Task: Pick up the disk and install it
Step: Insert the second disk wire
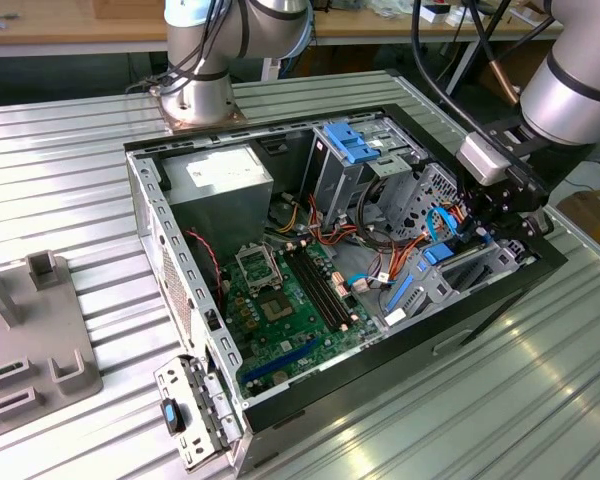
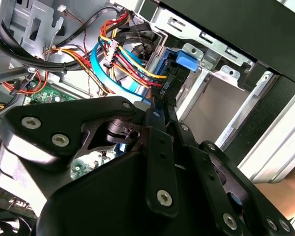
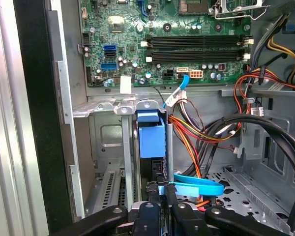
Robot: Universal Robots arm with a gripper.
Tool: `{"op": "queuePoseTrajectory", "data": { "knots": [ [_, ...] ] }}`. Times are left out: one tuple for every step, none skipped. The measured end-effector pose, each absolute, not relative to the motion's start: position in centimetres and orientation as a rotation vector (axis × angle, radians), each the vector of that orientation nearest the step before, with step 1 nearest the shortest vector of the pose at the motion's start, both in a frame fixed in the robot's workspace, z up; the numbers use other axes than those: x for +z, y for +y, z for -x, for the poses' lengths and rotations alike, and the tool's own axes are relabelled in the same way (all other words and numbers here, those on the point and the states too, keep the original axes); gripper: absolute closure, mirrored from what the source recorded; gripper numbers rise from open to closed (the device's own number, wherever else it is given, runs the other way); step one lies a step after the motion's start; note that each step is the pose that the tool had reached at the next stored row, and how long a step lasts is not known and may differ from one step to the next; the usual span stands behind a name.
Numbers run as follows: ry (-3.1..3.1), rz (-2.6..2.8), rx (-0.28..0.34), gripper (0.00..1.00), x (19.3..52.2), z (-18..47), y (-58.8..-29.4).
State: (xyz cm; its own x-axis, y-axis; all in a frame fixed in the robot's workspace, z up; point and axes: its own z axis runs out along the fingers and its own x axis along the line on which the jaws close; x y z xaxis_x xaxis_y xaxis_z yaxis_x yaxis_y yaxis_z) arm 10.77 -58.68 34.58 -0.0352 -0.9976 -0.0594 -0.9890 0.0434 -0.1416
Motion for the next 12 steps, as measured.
{"op": "queuePoseTrajectory", "data": {
  "knots": [
    [2.163,2.077,-0.092,0.84,34.59,-10.77,-58.69],
    [2.166,2.074,-0.092,0.84,34.60,-10.77,-58.69],
    [2.166,2.072,-0.091,0.84,34.62,-10.77,-58.69],
    [2.167,2.070,-0.089,0.84,34.63,-10.77,-58.69],
    [2.164,2.064,-0.079,0.84,34.62,-10.76,-58.68],
    [2.164,2.063,-0.078,0.84,34.62,-10.76,-58.71],
    [2.165,2.063,-0.078,0.84,34.62,-10.76,-58.75],
    [2.165,2.063,-0.078,0.84,34.61,-10.77,-58.77],
    [2.166,2.062,-0.078,0.84,34.61,-10.77,-58.84],
    [2.166,2.061,-0.078,0.84,34.60,-10.77,-58.91],
    [2.167,2.060,-0.078,0.84,34.58,-10.77,-58.97],
    [2.168,2.059,-0.078,0.84,34.55,-10.77,-59.03]
  ]
}}
